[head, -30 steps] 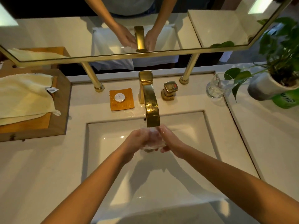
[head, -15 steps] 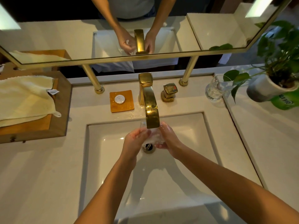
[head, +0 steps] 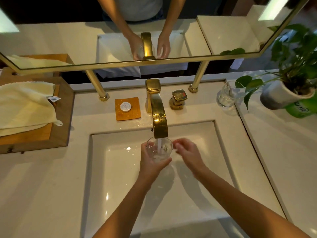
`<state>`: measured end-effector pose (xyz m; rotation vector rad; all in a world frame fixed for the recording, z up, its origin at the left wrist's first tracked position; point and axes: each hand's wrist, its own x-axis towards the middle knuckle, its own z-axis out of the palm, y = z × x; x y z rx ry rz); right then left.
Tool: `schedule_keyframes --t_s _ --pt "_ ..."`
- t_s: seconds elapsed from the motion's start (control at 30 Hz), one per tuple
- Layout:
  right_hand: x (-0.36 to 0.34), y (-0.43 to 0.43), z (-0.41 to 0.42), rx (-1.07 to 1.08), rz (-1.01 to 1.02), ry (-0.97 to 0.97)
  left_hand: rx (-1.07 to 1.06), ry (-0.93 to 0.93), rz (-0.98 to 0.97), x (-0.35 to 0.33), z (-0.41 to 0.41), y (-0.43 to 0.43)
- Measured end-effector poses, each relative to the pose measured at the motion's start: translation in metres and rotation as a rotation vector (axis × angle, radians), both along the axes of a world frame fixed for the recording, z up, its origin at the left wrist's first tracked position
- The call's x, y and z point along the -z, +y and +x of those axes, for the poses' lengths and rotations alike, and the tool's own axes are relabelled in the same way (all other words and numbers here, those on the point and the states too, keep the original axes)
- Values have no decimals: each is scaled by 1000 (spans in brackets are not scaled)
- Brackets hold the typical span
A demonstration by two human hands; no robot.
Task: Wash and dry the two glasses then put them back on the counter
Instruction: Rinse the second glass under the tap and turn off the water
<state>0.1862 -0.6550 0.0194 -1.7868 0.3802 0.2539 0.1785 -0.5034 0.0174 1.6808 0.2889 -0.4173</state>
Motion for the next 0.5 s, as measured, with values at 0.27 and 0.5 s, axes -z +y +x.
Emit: schedule_keyframes --t_s 0.27,0.5 --pt "-38 38 3 -643 -560 -10 217 -339 338 13 5 -6" --pt "-27 42 -3 -600 -711 -105 243 -318 427 16 7 15"
